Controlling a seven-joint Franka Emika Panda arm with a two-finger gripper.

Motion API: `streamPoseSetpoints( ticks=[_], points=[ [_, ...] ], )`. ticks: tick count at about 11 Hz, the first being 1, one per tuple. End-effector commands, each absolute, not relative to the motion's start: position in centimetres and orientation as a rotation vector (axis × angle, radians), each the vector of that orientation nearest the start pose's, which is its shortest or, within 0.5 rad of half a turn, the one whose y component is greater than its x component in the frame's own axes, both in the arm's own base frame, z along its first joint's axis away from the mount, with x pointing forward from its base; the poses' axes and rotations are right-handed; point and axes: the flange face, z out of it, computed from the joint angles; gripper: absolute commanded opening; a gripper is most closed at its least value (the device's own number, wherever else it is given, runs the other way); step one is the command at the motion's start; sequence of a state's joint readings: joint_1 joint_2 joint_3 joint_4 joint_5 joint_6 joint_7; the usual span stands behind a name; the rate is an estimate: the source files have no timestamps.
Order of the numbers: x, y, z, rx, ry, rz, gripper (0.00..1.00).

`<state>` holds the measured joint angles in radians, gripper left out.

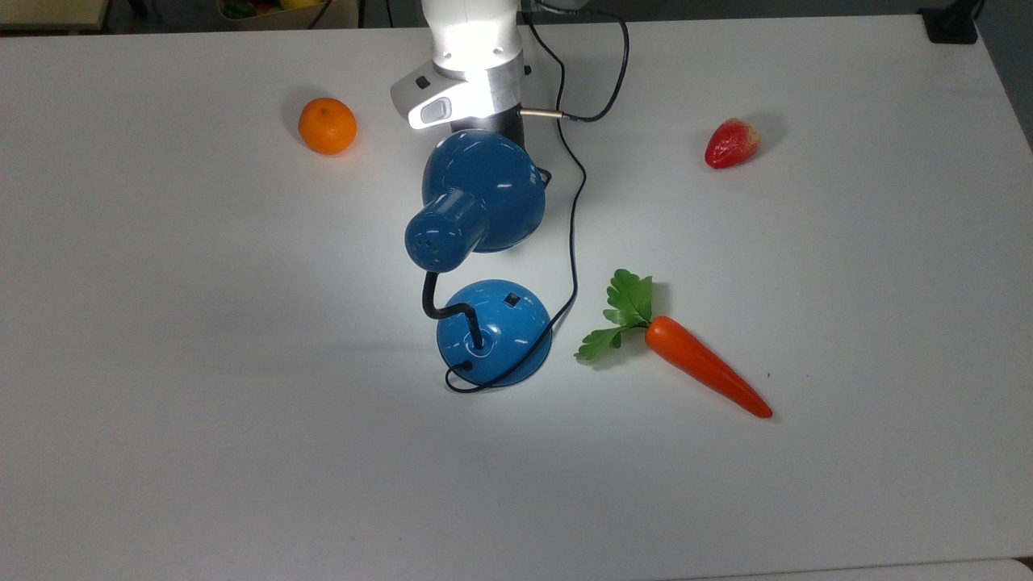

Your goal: Turn on desk lamp

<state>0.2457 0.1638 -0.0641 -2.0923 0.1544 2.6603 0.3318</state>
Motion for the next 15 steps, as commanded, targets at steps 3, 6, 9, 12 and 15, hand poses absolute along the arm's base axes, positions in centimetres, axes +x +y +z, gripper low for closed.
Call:
streamPoseSetpoints(
  ticks=[3,6,9,12,15],
  points=[
    [55.6,5.4,47.3,-2.971,0.273,-0.19,0.06],
    [55.7,2.9,50.3,-2.985,0.221,-0.079,0.21],
    [55.4,0.5,52.6,-2.99,0.158,0.0,0.74],
    [55.5,-1.4,53.5,-2.99,0.139,-0.02,1.0],
    [55.4,-3.6,54.8,-3.008,0.181,-0.035,1.0]
  ],
)
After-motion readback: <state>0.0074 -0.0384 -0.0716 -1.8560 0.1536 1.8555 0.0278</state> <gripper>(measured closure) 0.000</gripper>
